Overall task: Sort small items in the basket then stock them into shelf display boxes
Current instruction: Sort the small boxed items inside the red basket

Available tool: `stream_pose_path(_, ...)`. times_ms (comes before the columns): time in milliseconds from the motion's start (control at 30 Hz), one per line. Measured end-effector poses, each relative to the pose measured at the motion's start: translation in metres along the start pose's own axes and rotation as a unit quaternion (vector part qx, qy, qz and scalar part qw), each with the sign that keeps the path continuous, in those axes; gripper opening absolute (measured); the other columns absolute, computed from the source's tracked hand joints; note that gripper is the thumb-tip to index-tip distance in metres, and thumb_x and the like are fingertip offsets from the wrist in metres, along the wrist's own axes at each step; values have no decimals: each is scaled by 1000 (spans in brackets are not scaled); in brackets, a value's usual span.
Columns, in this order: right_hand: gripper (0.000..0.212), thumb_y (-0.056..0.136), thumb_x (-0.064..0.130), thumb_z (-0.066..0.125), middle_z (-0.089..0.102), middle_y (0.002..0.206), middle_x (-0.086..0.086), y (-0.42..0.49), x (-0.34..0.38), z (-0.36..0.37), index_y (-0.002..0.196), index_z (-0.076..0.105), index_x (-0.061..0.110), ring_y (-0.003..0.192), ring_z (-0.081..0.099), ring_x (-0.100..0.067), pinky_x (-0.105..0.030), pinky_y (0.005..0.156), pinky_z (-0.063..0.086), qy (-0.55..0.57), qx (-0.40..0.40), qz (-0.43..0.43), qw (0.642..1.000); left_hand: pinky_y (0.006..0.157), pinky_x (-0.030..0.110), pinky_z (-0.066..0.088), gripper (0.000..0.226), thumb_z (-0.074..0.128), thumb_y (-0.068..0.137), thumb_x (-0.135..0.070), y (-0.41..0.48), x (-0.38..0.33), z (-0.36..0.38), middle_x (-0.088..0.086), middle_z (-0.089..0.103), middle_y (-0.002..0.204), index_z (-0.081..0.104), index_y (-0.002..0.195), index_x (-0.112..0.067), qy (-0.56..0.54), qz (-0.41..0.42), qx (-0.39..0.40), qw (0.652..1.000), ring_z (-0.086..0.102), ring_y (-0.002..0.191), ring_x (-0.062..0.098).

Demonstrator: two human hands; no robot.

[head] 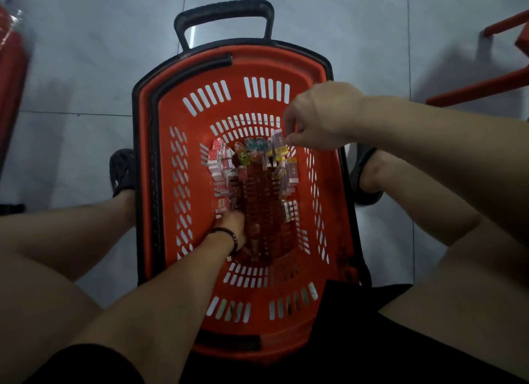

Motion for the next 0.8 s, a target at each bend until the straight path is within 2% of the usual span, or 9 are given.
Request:
stream_pose_path(33,31,102,57,60,74,103,8,0,0,1,110,73,31,93,68,-21,-34,72,53,-2,-1,2,1000,110,37,46,37,45,107,-29,-1,-5,6,11,62,142,61,137,-14,27,17,7,999,58,130,32)
stream_pose_path(100,30,102,57,61,74,104,8,0,0,1,111,73,31,94,68,-20,-34,73,53,-3,-3,9,1000,108,35,48,44,70,98,-32,-5,-12,21,6,62,142,62,137,-16,-23,16,55,998,59,131,29)
stream_pose_path(167,29,102,56,61,73,102,9,-1,1,2,111,74,32,93,67,-20,-35,74,54,-2,-7,13,1000,106,35,48,54,79,91,-35,-8,-17,37,5,62,142,62,139,-15,-68,10,85,994,60,130,30)
stream_pose_path(333,29,101,56,61,74,99,8,1,3,3,109,74,31,90,68,-21,-38,77,59,-2,-16,17,1000,122,44,31,72,44,104,-57,-6,-30,60,12,40,165,32,163,-17,8,37,93,995,40,149,33)
stream_pose_path(433,27,101,54,61,75,99,6,3,0,4,106,75,31,89,68,-21,-36,73,56,-1,-24,20,1000,127,61,8,83,43,100,-67,-4,-35,73,10,24,172,19,167,-25,69,76,95,990,21,157,37)
stream_pose_path(467,27,101,53,61,75,99,6,4,-1,4,106,76,31,89,68,-21,-35,72,54,4,-26,20,999,126,64,6,83,42,99,-69,-7,-37,75,9,23,173,20,167,-27,82,86,88,989,18,158,39)
stream_pose_path(600,30,102,53,61,76,104,5,8,-6,3,109,76,28,91,70,-22,-32,71,49,17,-32,14,999,128,51,20,65,47,107,-49,-13,-42,71,11,32,169,33,163,-19,67,79,93,990,29,155,37)
stream_pose_path(733,33,102,53,60,76,108,4,8,-6,1,112,76,26,92,70,-23,-31,71,47,17,-31,12,999,129,53,15,67,47,108,-44,-27,-46,63,12,18,173,24,166,-21,70,90,65,991,17,159,38)
stream_pose_path(800,31,102,52,61,76,107,5,7,-5,1,111,76,27,93,69,-23,-33,74,50,22,-28,17,999,124,45,31,58,52,108,-36,-29,-49,59,14,35,167,38,161,-16,47,63,74,994,36,152,36)
Point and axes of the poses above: each hand's wrist, its own y-axis towards the middle knuckle, its own z-axis out of the palm, x = y × z, the point moved 3 cm from there along y, towards the middle knuckle
